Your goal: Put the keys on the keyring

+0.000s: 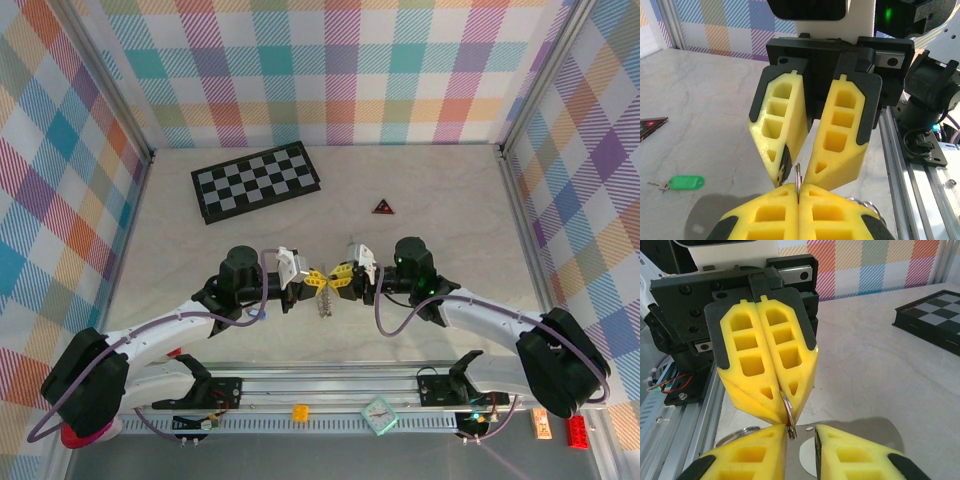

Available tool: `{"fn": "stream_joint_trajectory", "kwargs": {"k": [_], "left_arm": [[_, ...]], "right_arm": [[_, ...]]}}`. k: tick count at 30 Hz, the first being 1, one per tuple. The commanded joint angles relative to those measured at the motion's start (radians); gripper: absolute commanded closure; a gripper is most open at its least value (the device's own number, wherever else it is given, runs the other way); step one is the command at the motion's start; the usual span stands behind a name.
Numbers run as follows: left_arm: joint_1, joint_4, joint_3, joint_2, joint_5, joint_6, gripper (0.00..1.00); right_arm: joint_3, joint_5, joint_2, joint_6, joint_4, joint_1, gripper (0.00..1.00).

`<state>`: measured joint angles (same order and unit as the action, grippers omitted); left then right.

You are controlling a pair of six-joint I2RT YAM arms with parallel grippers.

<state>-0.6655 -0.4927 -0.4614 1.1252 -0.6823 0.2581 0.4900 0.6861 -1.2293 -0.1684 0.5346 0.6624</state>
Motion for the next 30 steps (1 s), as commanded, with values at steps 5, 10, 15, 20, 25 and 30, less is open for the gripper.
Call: {"fn": "stream_joint_trajectory", "kwargs": {"k": [5, 10, 15, 20, 25, 30], "left_arm": [[-0.011, -0.050, -0.002, 0.008, -0.039, 0.003, 1.00], [-0.011, -0.035, -0.002, 0.010, -0.032, 0.012, 1.00], [-0.012, 0.004, -0.011, 0.004, 0.005, 0.028, 0.91], [-0.013, 0.084, -0.038, -0.006, 0.032, 0.059, 0.85], [-0.013, 0.140, -0.060, -0.006, 0.051, 0.076, 0.83], [-0.013, 0.173, -0.079, -0.004, 0.043, 0.092, 0.83]], "right_arm": [[0.035, 0.047, -0.013, 0.024, 0.056, 0.012, 0.82], [0.038, 0.053, -0.010, 0.009, 0.043, 0.011, 0.91], [0.067, 0.046, 0.018, -0.072, -0.102, 0.012, 1.00], [0.112, 0.028, 0.040, -0.157, -0.280, 0.011, 1.00], [0.162, 0.019, 0.040, -0.217, -0.415, 0.014, 1.00], [0.205, 0.004, 0.031, -0.255, -0.508, 0.024, 1.00]]}}
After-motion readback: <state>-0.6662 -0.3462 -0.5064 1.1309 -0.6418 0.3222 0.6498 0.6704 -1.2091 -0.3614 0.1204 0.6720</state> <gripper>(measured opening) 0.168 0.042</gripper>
